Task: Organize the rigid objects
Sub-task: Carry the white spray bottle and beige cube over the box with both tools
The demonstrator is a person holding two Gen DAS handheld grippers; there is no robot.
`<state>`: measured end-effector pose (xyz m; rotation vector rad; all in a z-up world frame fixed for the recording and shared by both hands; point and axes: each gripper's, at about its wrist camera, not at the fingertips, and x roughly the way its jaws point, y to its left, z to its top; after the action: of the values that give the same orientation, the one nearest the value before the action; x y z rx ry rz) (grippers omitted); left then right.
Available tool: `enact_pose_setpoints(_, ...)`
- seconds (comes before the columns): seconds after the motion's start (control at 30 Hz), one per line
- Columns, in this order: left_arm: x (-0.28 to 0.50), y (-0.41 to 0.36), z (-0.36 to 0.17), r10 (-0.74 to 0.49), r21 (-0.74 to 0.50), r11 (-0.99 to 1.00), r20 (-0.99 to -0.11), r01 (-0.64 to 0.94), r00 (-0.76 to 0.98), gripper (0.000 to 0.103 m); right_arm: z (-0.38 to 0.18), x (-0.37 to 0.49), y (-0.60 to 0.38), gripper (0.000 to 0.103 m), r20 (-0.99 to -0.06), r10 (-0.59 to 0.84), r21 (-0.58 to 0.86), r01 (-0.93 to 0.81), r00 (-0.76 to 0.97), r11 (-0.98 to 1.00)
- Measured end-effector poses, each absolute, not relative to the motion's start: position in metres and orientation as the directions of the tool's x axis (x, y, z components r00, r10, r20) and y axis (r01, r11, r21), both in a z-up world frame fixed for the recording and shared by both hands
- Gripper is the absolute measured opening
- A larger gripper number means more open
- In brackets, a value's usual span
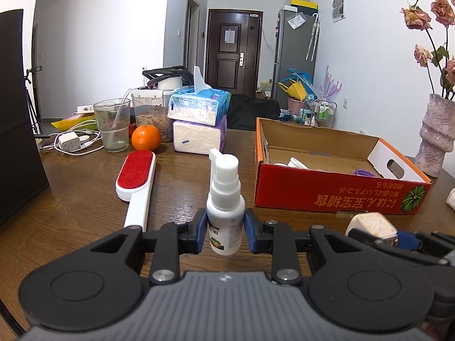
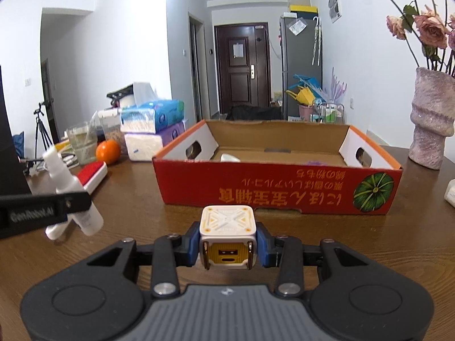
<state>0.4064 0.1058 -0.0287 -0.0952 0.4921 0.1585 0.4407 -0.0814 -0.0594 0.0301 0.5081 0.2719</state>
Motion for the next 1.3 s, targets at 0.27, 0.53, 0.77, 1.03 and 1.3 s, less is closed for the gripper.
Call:
enact_pose_setpoints(0.27, 0.406, 0.094, -0.027, 0.140, -0.046, 0.982, -0.468, -0.183, 0.873, 0.028, -0.049, 0.440, -0.096, 0.038, -0.437, 0.276, 0.123, -0.246, 0.856, 0.961)
enact_pose_setpoints(0.53, 0.406, 0.077, -0.019, 0.127, -0.063, 0.983, -0.458, -0.175, 0.880, 0.028, -0.038, 0.442, -0.112, 0.038, -0.394, 0.276, 0.142, -0.239, 0.877, 0.961)
enact_pose_setpoints(0.77, 0.413, 0.059, -0.009, 0.126, -0.057, 0.984, -0.450, -0.169, 0.884, 0.028, -0.030, 0.445, -0.131, 0.038, -0.357, 0.264, 0.156, -0.221, 0.896, 0.963)
enact_pose_setpoints(1.03, 0.427, 0.036, 0.003, 0.130, -0.057, 0.984, -0.414, -0.168, 0.901, 0.029, -0.024, 0.455, -0.151, 0.038, -0.320, 0.241, 0.165, -0.196, 0.916, 0.966)
enact_pose_setpoints(1.3, 0.445, 0.022, 0.011, 0.124, -0.088, 0.981, -0.388, -0.171, 0.913, 0.029, -0.020, 0.469, -0.163, 0.038, -0.307, 0.231, 0.175, -0.184, 0.923, 0.967)
